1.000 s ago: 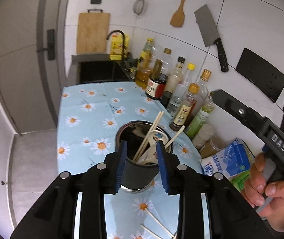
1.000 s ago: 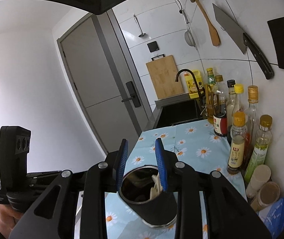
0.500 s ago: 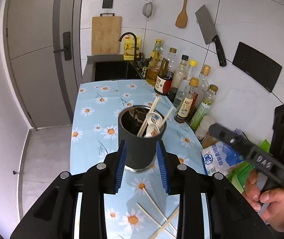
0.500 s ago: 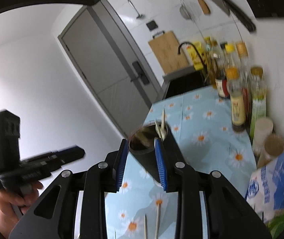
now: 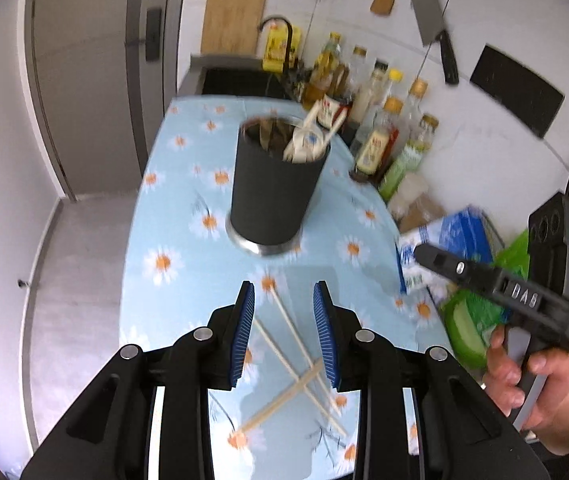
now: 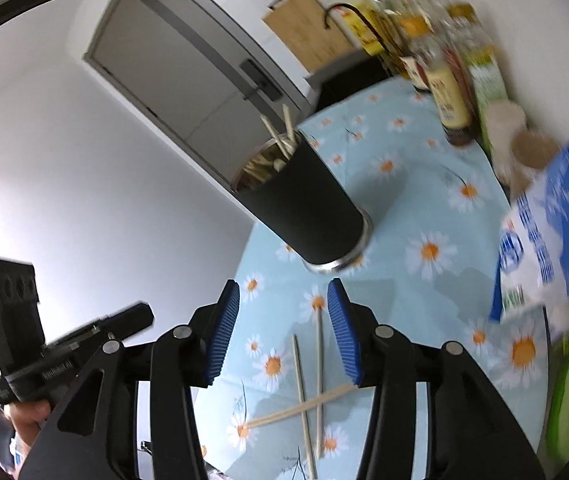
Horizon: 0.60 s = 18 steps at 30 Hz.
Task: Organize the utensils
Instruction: 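Move both open grippers back toward the chopsticks on the table, then close the right gripper on one wooden chopstick lying on the tablecloth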
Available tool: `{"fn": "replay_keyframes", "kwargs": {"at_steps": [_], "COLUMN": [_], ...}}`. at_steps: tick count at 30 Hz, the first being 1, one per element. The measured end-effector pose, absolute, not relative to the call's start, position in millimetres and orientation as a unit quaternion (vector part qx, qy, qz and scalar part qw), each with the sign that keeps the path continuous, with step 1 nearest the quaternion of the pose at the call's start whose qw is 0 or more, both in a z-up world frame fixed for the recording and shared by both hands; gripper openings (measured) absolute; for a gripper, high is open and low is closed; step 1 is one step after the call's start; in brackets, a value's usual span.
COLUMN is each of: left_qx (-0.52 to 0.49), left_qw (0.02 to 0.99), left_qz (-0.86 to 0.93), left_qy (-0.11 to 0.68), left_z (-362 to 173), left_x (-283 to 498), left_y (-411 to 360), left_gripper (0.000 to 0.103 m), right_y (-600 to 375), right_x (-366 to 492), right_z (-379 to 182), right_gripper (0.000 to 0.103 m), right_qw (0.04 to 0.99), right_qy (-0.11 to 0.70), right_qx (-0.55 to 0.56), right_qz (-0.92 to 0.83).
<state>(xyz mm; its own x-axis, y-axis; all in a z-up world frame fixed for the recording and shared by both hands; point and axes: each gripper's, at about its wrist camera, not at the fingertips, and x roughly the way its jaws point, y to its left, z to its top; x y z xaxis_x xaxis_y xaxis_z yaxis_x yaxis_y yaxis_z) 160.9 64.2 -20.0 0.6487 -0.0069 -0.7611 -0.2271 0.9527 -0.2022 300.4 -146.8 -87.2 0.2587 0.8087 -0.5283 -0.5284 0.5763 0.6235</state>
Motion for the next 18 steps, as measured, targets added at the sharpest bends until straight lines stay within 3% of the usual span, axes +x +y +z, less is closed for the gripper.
{"fn": "replay_keyframes", "kwargs": {"at_steps": [2, 9, 18], "left_qx": [-0.147, -0.151, -0.140], "left_qw": [0.891, 0.871, 0.849], "left_qz": [0.052, 0.014, -0.038], "left_qy": [0.427, 0.467, 0.509], "left_z": [-33.4, -73.0, -110.1], "left_x": [156.5, 141.5, 123.1], "left_y": [66.2, 74.5, 81.9], "left_gripper": [0.029, 0.029, 0.029], "right_y": [-147.8, -140.2, -133.6], "right_x": [298.0, 287.0, 272.4], "right_z": [-96.0, -133.1, -190.0], "right_gripper": [0.053, 0.053, 0.029], "right_qw": [0.770, 0.730, 0.694], "right_qy": [0.457, 0.543, 0.612], "right_qx": [0.170, 0.204, 0.249], "right_qz": [0.413, 0.362, 0.286]}}
